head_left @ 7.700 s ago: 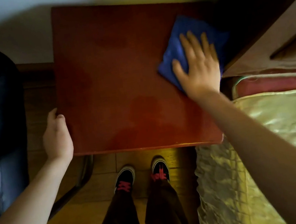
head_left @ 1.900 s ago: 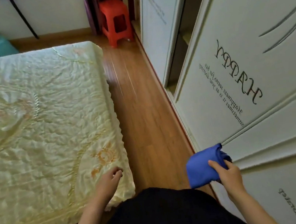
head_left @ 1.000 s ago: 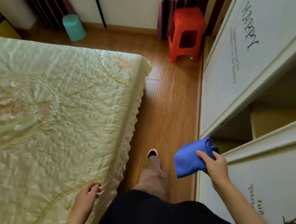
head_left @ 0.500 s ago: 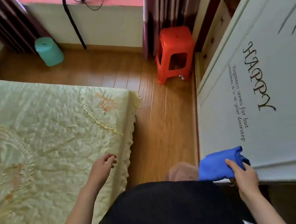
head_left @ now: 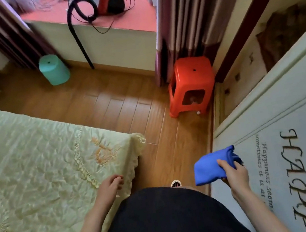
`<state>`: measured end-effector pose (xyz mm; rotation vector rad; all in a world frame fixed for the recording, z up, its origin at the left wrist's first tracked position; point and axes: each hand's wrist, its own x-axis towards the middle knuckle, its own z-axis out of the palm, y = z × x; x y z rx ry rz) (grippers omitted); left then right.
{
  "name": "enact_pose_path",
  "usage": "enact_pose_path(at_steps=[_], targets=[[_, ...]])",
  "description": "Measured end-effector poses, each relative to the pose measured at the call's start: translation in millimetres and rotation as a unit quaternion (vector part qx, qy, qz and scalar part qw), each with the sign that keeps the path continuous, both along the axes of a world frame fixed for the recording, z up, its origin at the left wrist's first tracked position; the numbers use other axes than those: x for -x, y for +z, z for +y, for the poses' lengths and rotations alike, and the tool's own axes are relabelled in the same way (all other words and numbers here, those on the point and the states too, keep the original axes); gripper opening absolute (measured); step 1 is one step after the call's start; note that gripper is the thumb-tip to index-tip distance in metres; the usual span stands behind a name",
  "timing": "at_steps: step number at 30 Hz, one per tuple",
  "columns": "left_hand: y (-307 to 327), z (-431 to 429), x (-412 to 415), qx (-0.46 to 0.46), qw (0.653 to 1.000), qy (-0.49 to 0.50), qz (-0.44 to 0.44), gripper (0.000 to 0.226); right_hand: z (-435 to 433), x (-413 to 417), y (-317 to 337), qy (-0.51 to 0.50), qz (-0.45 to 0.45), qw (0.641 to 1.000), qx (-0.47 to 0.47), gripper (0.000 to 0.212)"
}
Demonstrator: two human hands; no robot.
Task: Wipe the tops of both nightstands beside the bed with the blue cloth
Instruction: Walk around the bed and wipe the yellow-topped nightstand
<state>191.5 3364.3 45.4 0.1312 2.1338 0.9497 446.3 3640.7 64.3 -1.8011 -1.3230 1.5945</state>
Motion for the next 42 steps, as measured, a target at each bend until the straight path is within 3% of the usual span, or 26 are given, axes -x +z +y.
enact_pose_path(at_steps=[8,11,15,25,30,37,42], targets=[[-16.7,30.0,77.0,0.031,0.982,0.187,-0.016,0.023,124.7,190.1,8.4,0.189,0.001,0.982,-0.019,0.024],[-32.3,54.7,119.1,0.037,0.972,0.229,-0.029,0.022,165.4,255.4,1.2,0.224,0.015,0.974,-0.02,0.009],[-38.4,115.6,198.9,0.028,0.973,0.229,-0.031,0.024,223.3,328.0,1.3,0.23,0.008,0.972,-0.039,0.007],[20.9,287.3,393.7,-0.047,0.982,0.181,0.031,0.022,382.8,461.7,2.2,0.19,-0.056,0.976,-0.085,0.012],[16.5,332.4,457.2,-0.032,0.977,0.205,0.044,0.023,447.5,570.0,-15.5,0.268,-0.056,0.958,-0.08,0.009],[4.7,353.1,492.4,-0.003,0.916,0.4,0.013,0.026,474.9,764.7,-9.7,0.436,-0.034,0.898,-0.054,0.009],[0.6,350.4,478.7,0.011,0.828,0.56,-0.006,0.023,434.3,898.1,-2.2,0.555,0.003,0.832,-0.017,0.003]])
